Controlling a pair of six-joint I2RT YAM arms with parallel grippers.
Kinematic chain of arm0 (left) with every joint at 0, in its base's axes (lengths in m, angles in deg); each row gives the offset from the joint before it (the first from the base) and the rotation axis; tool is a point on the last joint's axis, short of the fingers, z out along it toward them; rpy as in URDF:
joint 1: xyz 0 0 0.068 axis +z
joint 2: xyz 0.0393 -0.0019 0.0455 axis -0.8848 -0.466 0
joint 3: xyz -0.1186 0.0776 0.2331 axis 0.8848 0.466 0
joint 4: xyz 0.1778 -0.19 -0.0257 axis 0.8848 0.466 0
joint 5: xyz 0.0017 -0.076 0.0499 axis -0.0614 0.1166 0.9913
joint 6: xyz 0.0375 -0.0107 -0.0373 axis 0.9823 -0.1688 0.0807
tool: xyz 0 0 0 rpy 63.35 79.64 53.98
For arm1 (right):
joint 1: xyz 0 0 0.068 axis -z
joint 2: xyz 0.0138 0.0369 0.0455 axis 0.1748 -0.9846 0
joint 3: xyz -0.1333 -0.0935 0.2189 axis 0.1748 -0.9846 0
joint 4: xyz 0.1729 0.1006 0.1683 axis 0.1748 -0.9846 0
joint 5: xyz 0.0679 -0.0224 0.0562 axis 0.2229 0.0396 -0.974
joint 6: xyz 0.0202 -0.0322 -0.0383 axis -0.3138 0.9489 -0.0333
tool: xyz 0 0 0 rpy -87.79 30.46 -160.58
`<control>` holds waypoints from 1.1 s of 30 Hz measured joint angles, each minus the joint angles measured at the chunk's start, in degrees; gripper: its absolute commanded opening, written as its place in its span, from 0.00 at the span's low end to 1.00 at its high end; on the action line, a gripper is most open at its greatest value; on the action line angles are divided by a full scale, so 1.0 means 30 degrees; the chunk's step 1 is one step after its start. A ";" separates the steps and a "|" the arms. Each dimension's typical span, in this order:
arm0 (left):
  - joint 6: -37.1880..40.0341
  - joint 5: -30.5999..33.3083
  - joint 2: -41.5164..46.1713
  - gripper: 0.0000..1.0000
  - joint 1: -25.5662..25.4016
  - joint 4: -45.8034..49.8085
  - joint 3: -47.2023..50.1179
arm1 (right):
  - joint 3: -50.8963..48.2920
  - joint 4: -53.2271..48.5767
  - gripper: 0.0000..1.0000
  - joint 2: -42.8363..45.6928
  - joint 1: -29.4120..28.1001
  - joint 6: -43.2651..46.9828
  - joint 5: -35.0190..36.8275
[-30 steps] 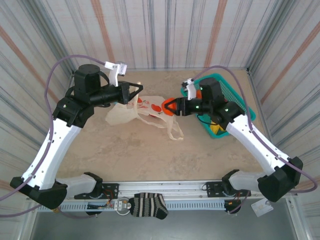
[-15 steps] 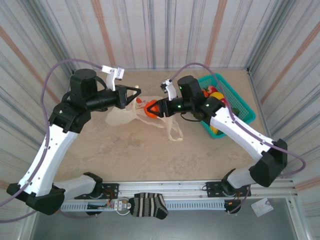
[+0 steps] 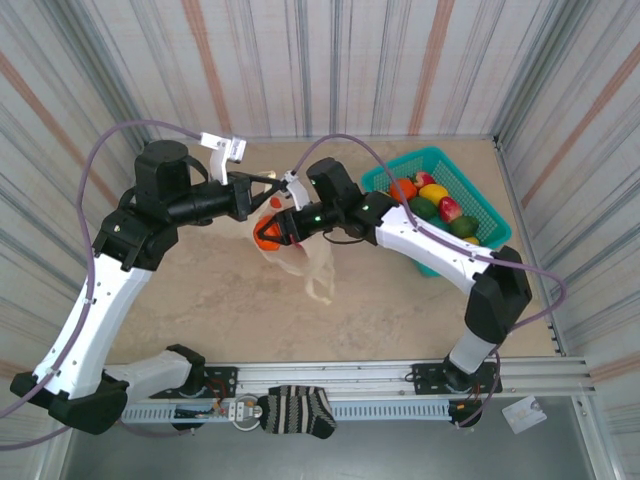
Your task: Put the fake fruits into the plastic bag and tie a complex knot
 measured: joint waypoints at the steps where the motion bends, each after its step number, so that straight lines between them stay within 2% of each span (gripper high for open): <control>1: 0.0007 -0.0153 0.0007 0.00 0.0000 0.0000 0.0000 | 0.0255 -0.0255 0.61 -0.0379 0.0036 0.0022 0.0546; 11: 0.0503 -0.1880 0.0510 0.00 0.0000 -0.0022 0.0670 | 0.2718 -0.2033 0.63 -0.2769 0.0182 -0.0138 0.9129; 14: 0.0670 -0.2280 0.0517 0.00 0.0000 0.0000 0.1144 | 0.3271 -0.2069 0.74 -0.3140 0.0270 -0.0182 1.0746; 16: 0.0867 -0.2244 0.0517 0.00 0.0000 0.0007 0.1588 | 0.3920 -0.2098 0.84 -0.3679 0.0277 -0.0233 1.1285; 18: 0.0933 -0.1996 0.0517 0.00 0.0007 0.0015 0.2076 | 0.4481 -0.2084 0.90 -0.4291 0.0291 -0.0219 1.1548; 21: 0.0903 -0.1362 0.0517 0.00 0.0007 0.0044 0.2929 | 0.4590 -0.2142 0.93 -0.4809 0.0277 -0.0204 1.1693; 28: -0.0240 -0.0721 0.0801 0.00 0.0058 -0.0568 0.5173 | 0.3956 -0.2025 0.88 -0.4860 0.0328 -0.0109 1.1890; 33: -0.1144 -0.0685 0.1341 0.00 0.0058 -0.1362 0.7155 | 0.2470 -0.1909 0.82 -0.4320 0.0612 -0.0044 1.1089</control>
